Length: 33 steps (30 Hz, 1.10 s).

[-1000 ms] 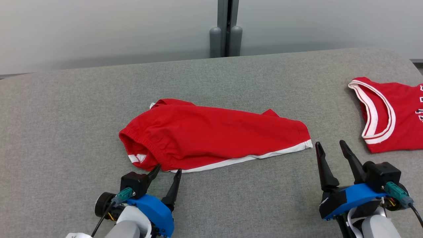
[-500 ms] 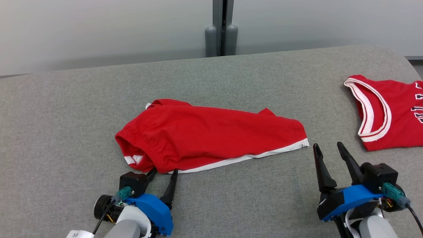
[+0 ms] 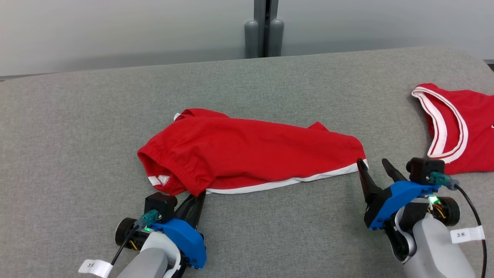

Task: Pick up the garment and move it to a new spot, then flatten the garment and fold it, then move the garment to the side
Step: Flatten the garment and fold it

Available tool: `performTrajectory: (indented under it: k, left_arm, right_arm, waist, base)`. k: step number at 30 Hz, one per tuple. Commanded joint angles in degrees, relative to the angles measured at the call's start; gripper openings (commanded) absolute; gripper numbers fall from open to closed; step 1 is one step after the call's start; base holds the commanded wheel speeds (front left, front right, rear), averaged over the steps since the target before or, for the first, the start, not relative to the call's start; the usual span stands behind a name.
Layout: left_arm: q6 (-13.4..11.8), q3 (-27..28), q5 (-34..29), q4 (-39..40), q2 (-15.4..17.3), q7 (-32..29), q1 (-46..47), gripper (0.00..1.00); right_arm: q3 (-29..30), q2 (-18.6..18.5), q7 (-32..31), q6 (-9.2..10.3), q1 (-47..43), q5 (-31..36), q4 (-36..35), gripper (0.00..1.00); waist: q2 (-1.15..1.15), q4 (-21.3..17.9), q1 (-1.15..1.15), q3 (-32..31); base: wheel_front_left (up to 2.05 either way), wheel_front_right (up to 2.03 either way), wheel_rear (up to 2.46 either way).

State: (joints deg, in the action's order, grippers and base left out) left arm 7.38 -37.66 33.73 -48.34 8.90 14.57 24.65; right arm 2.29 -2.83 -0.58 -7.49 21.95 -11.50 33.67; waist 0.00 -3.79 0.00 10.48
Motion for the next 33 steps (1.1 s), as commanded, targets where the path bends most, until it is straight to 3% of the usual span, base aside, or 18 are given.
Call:
performTrajectory:
  k: [1, 8, 9, 10, 12, 14, 19, 25, 29, 33]
  left_arm:
    - [0.1, -0.3, 0.2, 0.2, 0.2, 0.3, 0.9, 0.00]
    - [0.1, -3.0, 1.3, 1.1, 0.1, 0.5, 2.1, 0.00]
    - [0.1, -3.2, 1.6, 1.1, 0.2, 0.5, 2.3, 0.00]
    - [0.1, -3.3, 1.7, 1.1, 0.3, 0.6, 2.5, 0.00]
    - [0.1, -3.7, 2.0, 1.2, 0.5, 0.6, 2.8, 0.00]
    - [0.1, -3.9, 2.1, 1.5, 0.6, 0.7, 2.9, 0.00]
    - [0.1, -3.8, 2.5, 2.9, 0.9, 0.7, 3.0, 0.00]
    - [0.1, -1.2, 2.1, 10.0, 1.4, 0.6, 1.2, 0.00]
    - [0.1, -0.2, 3.6, 17.6, 2.7, 0.7, -0.3, 0.00]
    - [0.1, 1.3, 6.3, 26.0, 5.7, -0.5, -1.9, 0.00]
  right_arm:
    - [0.5, -0.1, -0.5, 0.00, 1.1, 0.3, 1.3, 1.00]
    - [1.6, -0.1, -1.7, 0.00, 7.1, 2.6, 12.8, 1.00]
    - [1.4, -0.1, -1.6, 0.00, 7.6, 2.6, 14.1, 0.93]
    - [1.2, -0.1, -1.2, 0.00, 8.0, 2.8, 15.3, 0.50]
    - [0.8, -0.1, -0.4, 0.00, 8.8, 2.7, 17.1, 0.34]
    - [0.1, 0.0, 0.7, 0.00, 9.8, 2.0, 18.4, 0.00]
    - [-0.1, -0.1, 3.4, 0.00, 12.0, 2.1, 20.2, 0.00]
    - [-1.4, -0.1, 6.3, 0.00, 11.6, -1.4, 17.6, 0.00]
    - [-3.9, -0.1, 5.5, 0.00, 8.7, -7.3, 10.6, 0.00]
    - [-4.2, -1.3, 2.5, 0.00, 4.8, -9.9, -1.9, 0.00]
  waist:
    - [0.00, 0.5, 0.00, 0.3]
    - [0.00, 2.4, 0.00, 1.1]
    - [0.00, 2.5, 0.00, 1.2]
    - [0.00, 2.6, 0.00, 1.3]
    - [0.00, 2.7, 0.00, 1.5]
    - [0.00, 2.7, 0.00, 1.5]
    - [0.00, 2.4, 0.00, 1.2]
    - [0.00, 2.5, 0.00, -0.4]
    - [0.00, 2.6, 0.00, -1.9]
    - [0.00, 2.5, 0.00, -3.2]
  base:
    - [0.00, 0.00, 0.00]
    - [0.00, 0.00, 0.00]
    - [0.00, 0.00, 0.00]
    - [0.00, 0.00, 0.00]
    - [0.00, 0.00, 0.00]
    - [0.00, 0.00, 0.00]
    - [0.00, 0.00, 0.00]
    - [0.00, 0.00, 0.00]
    - [0.00, 0.00, 0.00]
    - [0.00, 0.00, 0.00]
